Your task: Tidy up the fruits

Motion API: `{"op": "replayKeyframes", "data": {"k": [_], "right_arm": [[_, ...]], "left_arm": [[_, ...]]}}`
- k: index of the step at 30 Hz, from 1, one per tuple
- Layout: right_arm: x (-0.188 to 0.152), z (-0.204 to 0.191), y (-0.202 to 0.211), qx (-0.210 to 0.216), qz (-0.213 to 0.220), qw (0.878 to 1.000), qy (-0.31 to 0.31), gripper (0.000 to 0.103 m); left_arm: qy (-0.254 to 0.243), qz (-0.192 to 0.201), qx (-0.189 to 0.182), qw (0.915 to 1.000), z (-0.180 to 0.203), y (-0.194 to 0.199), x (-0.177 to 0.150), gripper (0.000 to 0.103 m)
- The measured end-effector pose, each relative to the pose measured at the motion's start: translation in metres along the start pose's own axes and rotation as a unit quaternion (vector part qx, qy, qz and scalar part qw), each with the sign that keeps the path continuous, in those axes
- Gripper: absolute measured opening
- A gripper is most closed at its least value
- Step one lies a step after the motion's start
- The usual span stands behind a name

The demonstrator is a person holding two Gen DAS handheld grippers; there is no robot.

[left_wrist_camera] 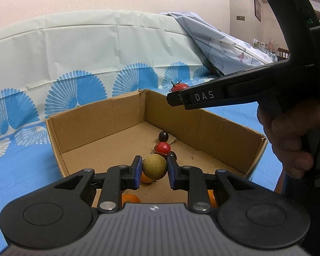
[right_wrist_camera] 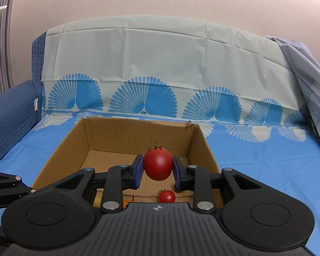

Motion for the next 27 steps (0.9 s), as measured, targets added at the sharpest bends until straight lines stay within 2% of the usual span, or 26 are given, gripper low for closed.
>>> {"op": "replayKeyframes", "data": {"k": [6, 7, 8, 9, 10, 12, 18, 21, 24, 27], "right_arm": [[0.000, 0.001, 0.000, -0.004, 0.000, 1.000, 0.000, 0.031], [0.000, 0.002, -0.001, -0.006, 0.000, 1.000, -0.001, 0.041], [-0.001, 0.003, -0.002, -0.010, -0.002, 1.000, -0.003, 0.053], [-0.001, 0.005, -0.002, -0.016, -0.005, 1.000, -0.006, 0.072], [-0.002, 0.005, -0.003, -0.019, -0.006, 1.000, -0.008, 0.076], [-0.002, 0.007, -0.001, -0.024, -0.003, 1.000, -0.007, 0.079], [-0.005, 0.019, 0.016, -0.046, 0.008, 0.999, -0.020, 0.102], [-0.007, 0.027, 0.035, -0.054, 0.025, 0.998, -0.034, 0.102], [-0.011, 0.035, 0.054, -0.062, 0.031, 0.996, -0.046, 0.102], [-0.022, 0.043, 0.069, -0.073, 0.011, 0.995, -0.067, 0.102]], "left_arm": [[0.003, 0.002, 0.003, 1.0000, 0.000, 0.001, 0.000, 0.029], [0.003, 0.002, 0.005, 1.0000, 0.000, 0.001, 0.001, 0.040], [0.002, 0.001, 0.010, 0.9999, 0.000, 0.001, 0.000, 0.060], [0.000, 0.006, 0.017, 0.9998, 0.000, 0.003, 0.000, 0.064], [-0.002, 0.012, 0.023, 0.9997, 0.000, 0.004, 0.001, 0.067], [-0.004, 0.016, 0.029, 0.9994, -0.001, 0.007, 0.001, 0.067], [0.014, 0.031, 0.046, 0.9984, -0.010, 0.029, 0.003, 0.074], [0.032, 0.037, 0.047, 0.9977, -0.010, 0.045, 0.004, 0.074], [0.047, 0.043, 0.068, 0.9956, -0.007, 0.060, 0.003, 0.077], [0.054, 0.011, 0.096, 0.9939, 0.001, 0.066, -0.004, 0.085]]}}
Point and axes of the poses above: each gripper's, at about its wrist camera, not at the fingertips, and y roughly against the way its jaws point, z to its right, x to its top, the point moved 6 cm from there along -y, roughly the way its jaws point, and after that the axes turned 7 degrees about x, right-handed, at the moved point
